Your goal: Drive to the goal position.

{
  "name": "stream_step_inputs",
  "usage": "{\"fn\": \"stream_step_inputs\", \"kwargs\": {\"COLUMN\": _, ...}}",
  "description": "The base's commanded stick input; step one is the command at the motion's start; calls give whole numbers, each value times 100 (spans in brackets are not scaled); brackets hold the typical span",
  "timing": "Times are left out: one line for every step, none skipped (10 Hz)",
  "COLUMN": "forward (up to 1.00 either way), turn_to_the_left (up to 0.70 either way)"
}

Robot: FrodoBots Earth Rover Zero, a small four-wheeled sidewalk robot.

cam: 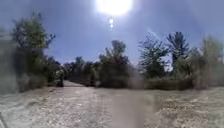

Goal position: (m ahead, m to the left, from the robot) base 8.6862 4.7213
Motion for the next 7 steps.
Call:
{"fn": "stream_step_inputs", "kwargs": {"forward": 69, "turn_to_the_left": 9}}
{"fn": "stream_step_inputs", "kwargs": {"forward": 69, "turn_to_the_left": 14}}
{"fn": "stream_step_inputs", "kwargs": {"forward": 69, "turn_to_the_left": 14}}
{"fn": "stream_step_inputs", "kwargs": {"forward": 69, "turn_to_the_left": 14}}
{"fn": "stream_step_inputs", "kwargs": {"forward": 69, "turn_to_the_left": 14}}
{"fn": "stream_step_inputs", "kwargs": {"forward": 69, "turn_to_the_left": 14}}
{"fn": "stream_step_inputs", "kwargs": {"forward": 69, "turn_to_the_left": 6}}
